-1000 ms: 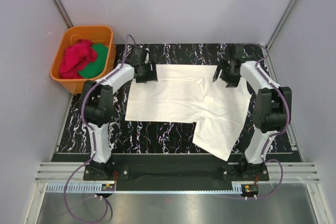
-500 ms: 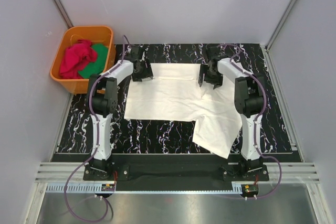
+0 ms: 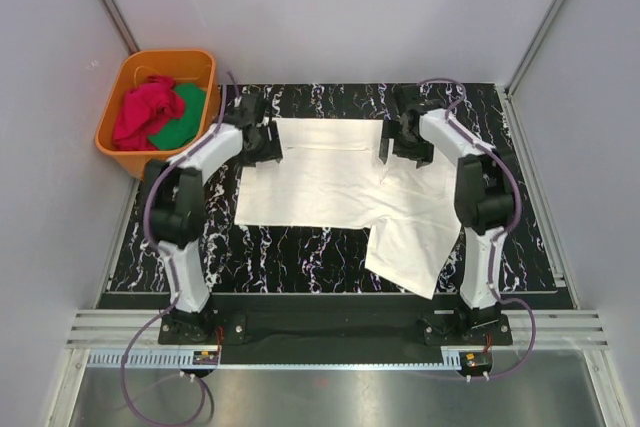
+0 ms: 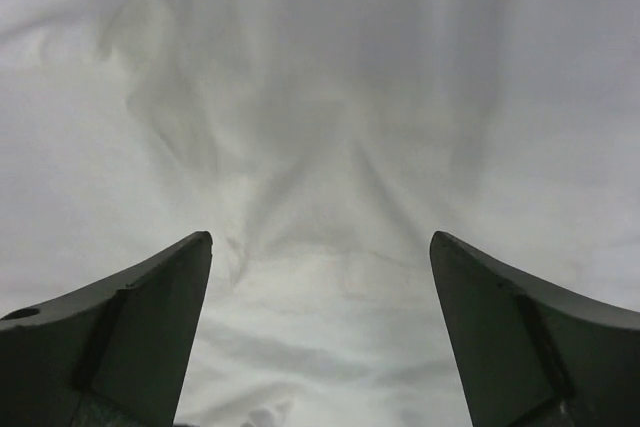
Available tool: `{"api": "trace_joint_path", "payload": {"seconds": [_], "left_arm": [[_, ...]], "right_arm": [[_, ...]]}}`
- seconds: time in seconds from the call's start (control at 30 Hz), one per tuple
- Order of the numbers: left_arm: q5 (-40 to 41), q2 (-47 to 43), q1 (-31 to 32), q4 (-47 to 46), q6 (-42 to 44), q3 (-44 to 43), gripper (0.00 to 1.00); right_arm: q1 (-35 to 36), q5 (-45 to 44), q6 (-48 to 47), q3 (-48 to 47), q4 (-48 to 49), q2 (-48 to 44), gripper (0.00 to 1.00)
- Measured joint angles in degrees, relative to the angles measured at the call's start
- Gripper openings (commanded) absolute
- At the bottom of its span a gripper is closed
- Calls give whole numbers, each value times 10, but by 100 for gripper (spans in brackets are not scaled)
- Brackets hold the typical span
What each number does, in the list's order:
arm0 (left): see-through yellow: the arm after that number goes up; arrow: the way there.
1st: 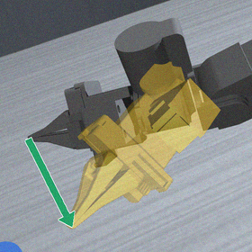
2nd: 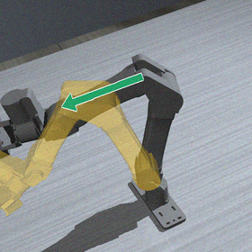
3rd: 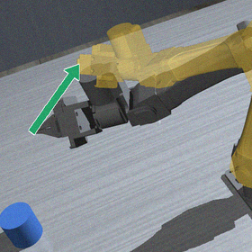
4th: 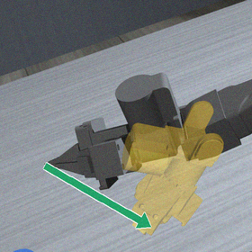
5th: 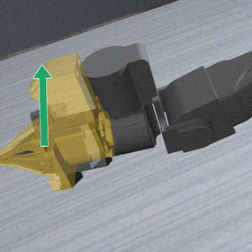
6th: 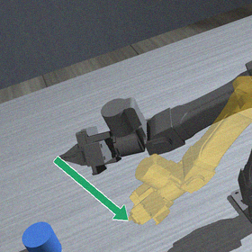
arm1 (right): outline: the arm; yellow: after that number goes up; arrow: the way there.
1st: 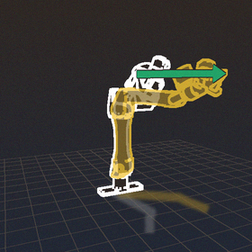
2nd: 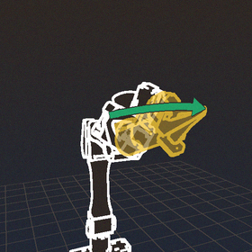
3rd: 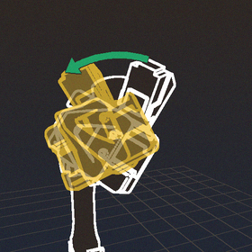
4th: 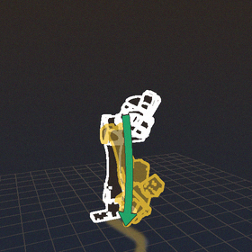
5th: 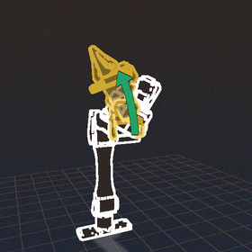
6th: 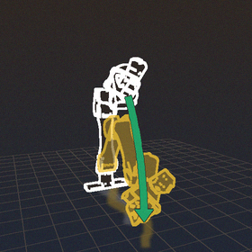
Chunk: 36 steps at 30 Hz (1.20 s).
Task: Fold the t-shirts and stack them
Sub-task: Fold the tshirt
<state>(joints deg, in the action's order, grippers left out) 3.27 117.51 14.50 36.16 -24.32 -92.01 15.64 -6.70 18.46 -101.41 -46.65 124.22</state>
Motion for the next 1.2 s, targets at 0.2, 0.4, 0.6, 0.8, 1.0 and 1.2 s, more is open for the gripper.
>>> {"api": "trace_joint_path", "payload": {"seconds": [0.2,0.4,0.6,0.8,1.0,1.2], "left_arm": [[-6,-300,18,-41,-51,262,67],[-22,-437,-47,-71,-102,443,62],[-37,-446,-101,-75,-107,487,63],[-57,-433,-115,-107,-119,499,62],[-63,-391,-116,-112,-138,511,54],[-59,-366,-116,-119,-150,513,50]], "right_arm": [[-17,3,34,158,-14,-234,91],[-70,21,107,355,-11,-456,72],[-115,39,185,548,-23,-576,50],[-143,44,265,632,-32,-656,54],[-147,24,338,657,-43,-672,57],[-149,10,369,666,-45,-669,57]]}}
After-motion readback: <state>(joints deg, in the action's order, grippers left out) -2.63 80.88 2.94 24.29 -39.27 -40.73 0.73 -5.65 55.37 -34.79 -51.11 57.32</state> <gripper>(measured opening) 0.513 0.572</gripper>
